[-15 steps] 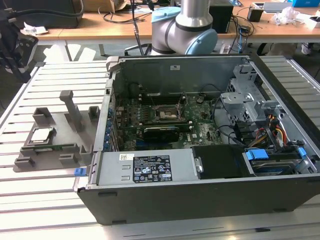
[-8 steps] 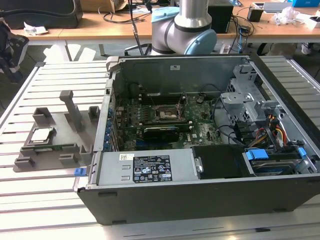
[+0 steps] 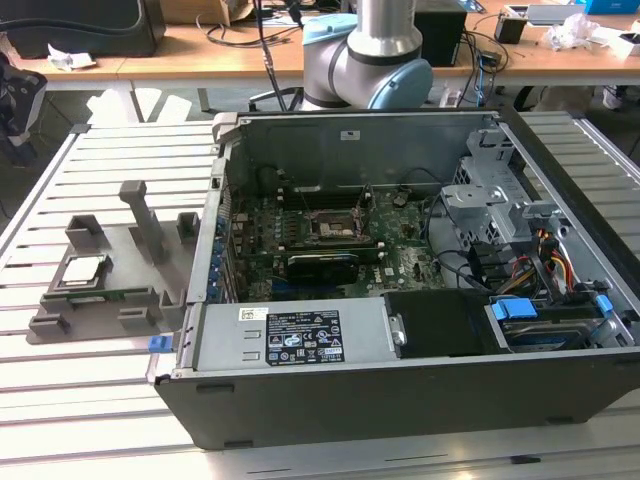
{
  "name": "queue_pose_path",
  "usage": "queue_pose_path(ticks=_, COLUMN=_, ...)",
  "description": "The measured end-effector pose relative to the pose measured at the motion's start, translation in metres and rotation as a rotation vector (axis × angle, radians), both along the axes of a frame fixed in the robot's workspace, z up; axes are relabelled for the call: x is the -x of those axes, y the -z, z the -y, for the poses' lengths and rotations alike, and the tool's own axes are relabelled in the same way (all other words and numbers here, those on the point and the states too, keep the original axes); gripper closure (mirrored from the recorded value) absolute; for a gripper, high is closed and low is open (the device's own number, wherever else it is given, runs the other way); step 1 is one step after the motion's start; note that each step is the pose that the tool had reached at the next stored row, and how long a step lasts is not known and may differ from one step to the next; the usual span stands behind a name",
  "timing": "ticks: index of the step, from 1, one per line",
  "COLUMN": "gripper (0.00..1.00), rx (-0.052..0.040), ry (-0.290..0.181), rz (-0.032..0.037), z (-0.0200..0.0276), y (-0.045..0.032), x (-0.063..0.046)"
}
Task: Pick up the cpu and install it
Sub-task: 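Reach for the cpu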
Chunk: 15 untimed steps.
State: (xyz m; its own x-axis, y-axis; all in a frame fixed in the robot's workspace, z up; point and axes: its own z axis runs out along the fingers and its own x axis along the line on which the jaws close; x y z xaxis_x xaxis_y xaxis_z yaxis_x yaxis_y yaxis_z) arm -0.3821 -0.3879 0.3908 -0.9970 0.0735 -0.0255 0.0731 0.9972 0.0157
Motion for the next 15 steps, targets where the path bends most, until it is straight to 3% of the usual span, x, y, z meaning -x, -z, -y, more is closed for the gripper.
queue_pose_path(ticks=15, gripper=0.89, rx=0.0001, ry=0.000, rz=-0.0001, z=0.0000, y=0.0003, x=0.016)
